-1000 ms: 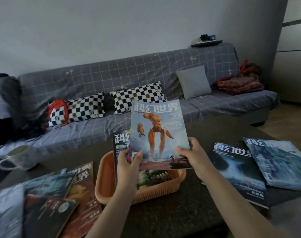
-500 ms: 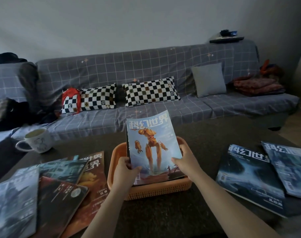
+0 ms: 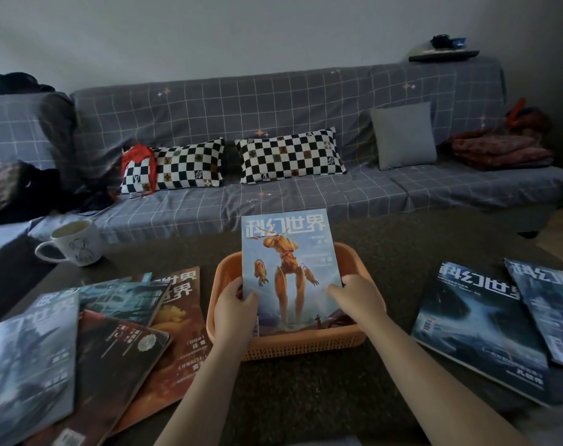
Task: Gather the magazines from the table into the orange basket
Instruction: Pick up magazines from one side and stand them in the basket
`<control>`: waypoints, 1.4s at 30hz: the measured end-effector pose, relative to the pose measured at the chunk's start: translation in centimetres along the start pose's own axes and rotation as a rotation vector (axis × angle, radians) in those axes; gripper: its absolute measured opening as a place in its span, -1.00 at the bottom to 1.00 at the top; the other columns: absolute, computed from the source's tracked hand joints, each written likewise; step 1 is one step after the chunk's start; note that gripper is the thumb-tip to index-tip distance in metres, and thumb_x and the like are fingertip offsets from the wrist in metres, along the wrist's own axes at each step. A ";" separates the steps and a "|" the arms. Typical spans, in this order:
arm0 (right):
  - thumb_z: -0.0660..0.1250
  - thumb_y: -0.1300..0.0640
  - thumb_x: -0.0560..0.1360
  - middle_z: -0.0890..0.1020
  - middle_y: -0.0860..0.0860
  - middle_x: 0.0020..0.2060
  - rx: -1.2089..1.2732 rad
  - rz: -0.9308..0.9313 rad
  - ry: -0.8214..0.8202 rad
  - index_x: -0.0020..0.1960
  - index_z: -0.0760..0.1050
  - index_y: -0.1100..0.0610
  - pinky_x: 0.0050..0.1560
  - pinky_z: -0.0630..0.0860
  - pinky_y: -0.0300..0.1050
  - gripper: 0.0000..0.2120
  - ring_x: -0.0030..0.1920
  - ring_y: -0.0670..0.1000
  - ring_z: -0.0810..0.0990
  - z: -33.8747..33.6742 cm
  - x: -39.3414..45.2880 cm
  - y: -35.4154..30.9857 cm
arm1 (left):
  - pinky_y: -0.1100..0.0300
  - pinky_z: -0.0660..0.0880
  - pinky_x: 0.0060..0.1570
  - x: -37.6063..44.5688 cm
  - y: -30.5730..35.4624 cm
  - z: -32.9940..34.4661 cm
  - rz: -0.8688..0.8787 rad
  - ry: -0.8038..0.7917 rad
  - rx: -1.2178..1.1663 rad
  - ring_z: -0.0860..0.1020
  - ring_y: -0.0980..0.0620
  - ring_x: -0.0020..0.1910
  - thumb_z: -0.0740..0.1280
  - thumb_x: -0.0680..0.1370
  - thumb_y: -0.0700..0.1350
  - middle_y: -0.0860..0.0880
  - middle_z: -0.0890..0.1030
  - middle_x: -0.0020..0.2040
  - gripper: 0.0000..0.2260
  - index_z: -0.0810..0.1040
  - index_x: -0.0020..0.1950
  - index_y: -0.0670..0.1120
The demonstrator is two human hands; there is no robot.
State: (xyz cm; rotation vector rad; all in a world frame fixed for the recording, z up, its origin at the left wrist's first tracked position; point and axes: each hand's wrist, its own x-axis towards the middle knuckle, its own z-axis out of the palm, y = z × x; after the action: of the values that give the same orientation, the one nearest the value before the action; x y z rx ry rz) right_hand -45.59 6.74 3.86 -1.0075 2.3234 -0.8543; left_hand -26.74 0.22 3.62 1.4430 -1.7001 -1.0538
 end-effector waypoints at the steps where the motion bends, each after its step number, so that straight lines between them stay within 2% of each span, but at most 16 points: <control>1: 0.23 0.01 0.55 0.61 0.06 -0.03 0.019 0.012 0.001 0.12 0.48 0.12 -0.20 0.46 -0.21 -0.76 -0.16 -0.06 0.57 -0.1 0.0 -0.2 | 0.39 0.46 -0.51 0.0 -0.1 0.0 -0.006 -0.011 -0.006 0.66 0.15 -0.36 0.22 0.62 -0.14 0.05 0.68 -0.16 -0.79 0.55 0.21 -0.01; 3: 0.22 0.02 0.56 0.54 0.08 0.19 0.068 0.031 -0.007 0.34 0.35 0.14 -0.17 0.41 -0.23 -0.61 0.01 -0.03 0.56 -0.1 0.0 -0.4 | 0.41 0.42 -0.53 0.1 -0.2 0.0 -0.009 -0.020 -0.009 0.64 0.15 -0.38 0.21 0.62 -0.13 0.04 0.67 -0.20 -0.80 0.56 0.18 -0.01; 5: 0.20 0.03 0.57 0.57 0.05 0.17 0.086 -0.019 -0.052 0.27 0.41 0.09 -0.16 0.42 -0.22 -0.70 -0.07 -0.09 0.54 0.0 0.2 -0.5 | 0.42 0.40 -0.53 0.2 -0.1 -0.1 -0.007 -0.041 0.010 0.62 0.18 -0.36 0.20 0.62 -0.12 0.06 0.67 -0.16 -0.78 0.55 0.21 0.01; 7: 0.19 0.03 0.58 0.60 0.01 0.08 0.091 -0.052 -0.059 0.17 0.46 0.07 -0.16 0.44 -0.20 -0.78 -0.16 -0.12 0.51 0.2 0.4 -0.3 | 0.34 0.52 -0.39 0.3 0.0 -0.3 -0.020 -0.096 -0.003 0.66 0.15 -0.28 0.20 0.62 -0.12 0.07 0.67 -0.11 -0.77 0.52 0.25 0.03; 11: 0.19 0.01 0.58 0.59 0.01 0.05 0.101 -0.043 -0.062 0.17 0.48 0.07 -0.06 0.47 -0.14 -0.77 -0.12 -0.08 0.50 0.2 0.4 -0.2 | 0.09 0.66 -0.14 0.6 0.0 -0.6 -0.085 -0.147 -0.101 0.70 0.07 -0.20 0.22 0.62 -0.13 0.02 0.69 -0.06 -0.79 0.55 0.21 0.03; 17: 0.20 0.01 0.57 0.57 0.03 0.10 0.175 0.026 -0.061 0.17 0.46 0.07 -0.03 0.45 -0.11 -0.76 -0.06 -0.04 0.49 0.0 0.2 -0.4 | -0.09 0.65 -0.07 0.3 0.1 -0.5 -0.128 -0.152 -0.174 0.71 -0.03 -0.20 0.24 0.60 -0.14 -0.08 0.71 -0.11 -0.86 0.60 0.04 -0.03; 20: 0.20 0.00 0.57 0.58 0.03 0.12 0.164 0.020 -0.092 0.20 0.46 0.07 -0.04 0.45 -0.11 -0.74 -0.04 -0.04 0.50 -0.1 0.0 -0.5 | -0.08 0.65 -0.06 0.2 0.3 -0.5 -0.132 -0.152 -0.152 0.71 -0.05 -0.18 0.25 0.60 -0.12 -0.09 0.71 -0.13 -0.87 0.58 0.05 -0.06; 24: 0.23 0.00 0.56 0.55 0.06 0.19 0.187 0.057 -0.116 0.26 0.43 0.09 0.09 0.49 -0.04 -0.68 0.02 0.01 0.51 -0.5 -0.4 -0.7 | 0.13 0.63 -0.20 0.1 1.0 -0.3 -0.159 -0.200 -0.114 0.68 0.01 -0.10 0.27 0.60 -0.06 -0.08 0.65 0.06 -0.68 0.43 0.33 -0.09; 27: 0.24 0.03 0.55 0.43 0.08 0.35 0.181 0.031 0.002 0.45 0.24 0.11 0.11 0.44 -0.04 -0.50 0.25 0.07 0.47 -0.8 -1.1 -0.7 | -0.08 0.60 0.07 -0.6 0.7 0.4 -0.055 -0.164 -0.193 0.58 -0.08 0.19 0.31 0.53 0.02 -0.08 0.51 0.34 -0.47 0.26 0.48 0.06; 29: 0.24 0.07 0.56 0.41 0.06 0.38 0.246 -0.056 0.076 0.47 0.23 0.09 0.14 0.41 -0.07 -0.50 0.33 0.06 0.43 -1.2 -2.2 -0.6 | -0.19 0.51 0.21 -2.0 0.9 1.1 0.033 -0.116 -0.187 0.46 -0.17 0.35 0.29 0.46 0.13 -0.06 0.39 0.45 -0.42 0.23 0.46 0.20; 31: 0.24 0.11 0.57 0.44 0.03 0.36 0.327 -0.120 0.126 0.43 0.31 0.09 0.12 0.38 -0.13 -0.56 0.32 0.03 0.44 -1.8 -3.7 -0.1 | -0.10 0.42 0.32 -4.2 2.5 1.7 0.128 -0.118 -0.153 0.35 -0.14 0.44 0.27 0.53 0.10 -0.01 0.29 0.51 -0.45 0.20 0.50 0.14; 34: 0.24 0.09 0.56 0.51 -0.02 0.28 0.388 -0.129 0.219 0.35 0.39 0.04 0.09 0.43 -0.14 -0.64 0.20 -0.05 0.50 -3.1 -5.5 1.6 | 0.03 0.46 0.26 -6.5 4.4 3.8 0.214 -0.195 -0.203 0.42 -0.06 0.38 0.22 0.63 -0.07 -0.07 0.39 0.44 -0.61 0.29 0.46 0.04; 36: 0.24 0.08 0.56 0.55 -0.04 0.20 0.425 -0.117 0.283 0.32 0.42 0.03 0.00 0.46 -0.19 -0.67 0.09 -0.11 0.50 -4.1 -6.2 3.4 | 0.14 0.42 0.30 -7.7 5.2 5.7 0.235 -0.268 -0.259 0.40 0.07 0.39 0.22 0.63 -0.08 0.01 0.40 0.43 -0.60 0.31 0.48 0.03; 38: 0.26 0.12 0.55 0.56 -0.03 0.16 0.480 -0.083 0.351 0.29 0.44 0.05 0.11 0.49 -0.10 -0.69 0.10 -0.09 0.52 -5.3 -6.7 5.6 | 0.24 0.39 0.29 -8.6 5.8 7.7 0.247 -0.336 -0.287 0.38 0.19 0.37 0.22 0.63 -0.08 0.13 0.41 0.40 -0.60 0.32 0.48 0.05; 40: 0.27 0.15 0.54 0.59 0.01 0.12 0.501 -0.039 0.406 0.25 0.47 0.07 0.17 0.46 -0.05 -0.71 0.12 -0.04 0.54 -6.3 -6.9 7.7 | 0.23 0.42 0.29 -9.3 6.3 9.8 0.239 -0.385 -0.287 0.42 0.21 0.32 0.23 0.63 -0.08 0.15 0.44 0.37 -0.62 0.34 0.45 0.07; 42: 0.27 0.17 0.54 0.61 0.05 0.09 0.482 0.010 0.466 0.22 0.50 0.09 0.10 0.45 -0.07 -0.74 0.09 -0.01 0.55 -7.4 -7.0 10.4 | 0.11 0.43 0.34 -10.3 6.9 12.5 0.252 -0.453 -0.277 0.43 0.20 0.32 0.23 0.63 -0.09 0.10 0.46 0.38 -0.64 0.36 0.43 0.06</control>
State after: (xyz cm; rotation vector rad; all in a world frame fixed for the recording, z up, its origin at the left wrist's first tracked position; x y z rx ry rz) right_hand -50.75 20.34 2.91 -0.6331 2.2863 -1.6888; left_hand -38.99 12.84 4.19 0.8299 -1.8872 -1.4804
